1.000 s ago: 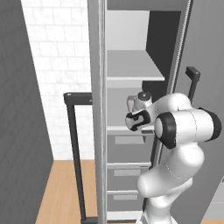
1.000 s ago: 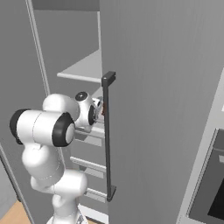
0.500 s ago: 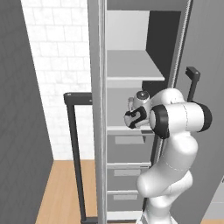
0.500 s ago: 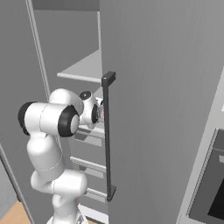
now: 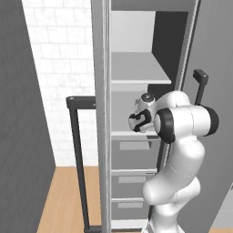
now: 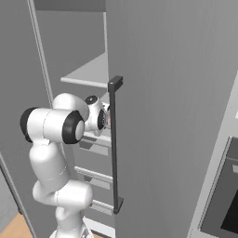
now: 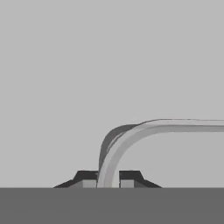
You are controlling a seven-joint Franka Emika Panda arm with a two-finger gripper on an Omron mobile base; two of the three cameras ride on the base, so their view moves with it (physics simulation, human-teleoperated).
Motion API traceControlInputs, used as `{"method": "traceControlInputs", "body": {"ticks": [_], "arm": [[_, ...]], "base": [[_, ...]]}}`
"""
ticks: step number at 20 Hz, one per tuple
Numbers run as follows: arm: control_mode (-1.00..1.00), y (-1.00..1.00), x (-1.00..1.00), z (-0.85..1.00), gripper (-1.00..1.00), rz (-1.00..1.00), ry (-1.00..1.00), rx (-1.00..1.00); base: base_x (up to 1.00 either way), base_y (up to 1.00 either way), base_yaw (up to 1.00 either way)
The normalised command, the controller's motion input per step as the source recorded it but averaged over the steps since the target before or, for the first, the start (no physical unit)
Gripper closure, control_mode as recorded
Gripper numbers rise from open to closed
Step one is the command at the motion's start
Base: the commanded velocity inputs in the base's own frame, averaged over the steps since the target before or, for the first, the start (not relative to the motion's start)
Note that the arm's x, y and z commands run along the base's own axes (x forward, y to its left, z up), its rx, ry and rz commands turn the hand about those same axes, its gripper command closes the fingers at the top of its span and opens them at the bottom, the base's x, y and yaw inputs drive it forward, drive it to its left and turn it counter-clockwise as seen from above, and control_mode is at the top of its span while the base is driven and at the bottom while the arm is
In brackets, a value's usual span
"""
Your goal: Take the meat container that has the chicken drumstick and place it on the second highest rack of the freezer. Then take the vegetable container that has the bell pepper and corn and place it on the highest rack of the freezer.
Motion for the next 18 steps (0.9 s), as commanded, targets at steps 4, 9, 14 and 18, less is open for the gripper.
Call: {"method": "traceControlInputs", "body": {"ticks": [4,9,14,18], "arm": [[-1.00,0.00,0.00,0.00,-1.00,0.00,0.00,0.00],[-1.00,0.00,0.00,0.00,-1.00,0.00,0.00,0.00],[-1.00,0.00,0.00,0.00,-1.00,0.00,0.00,0.00],[-1.00,-0.01,-0.16,0.00,-1.00,0.00,0.00,0.00]], "base": [[0.00,0.00,0.00],[0.00,0.00,0.00],[0.00,0.00,0.00],[0.00,0.00,0.00]]}}
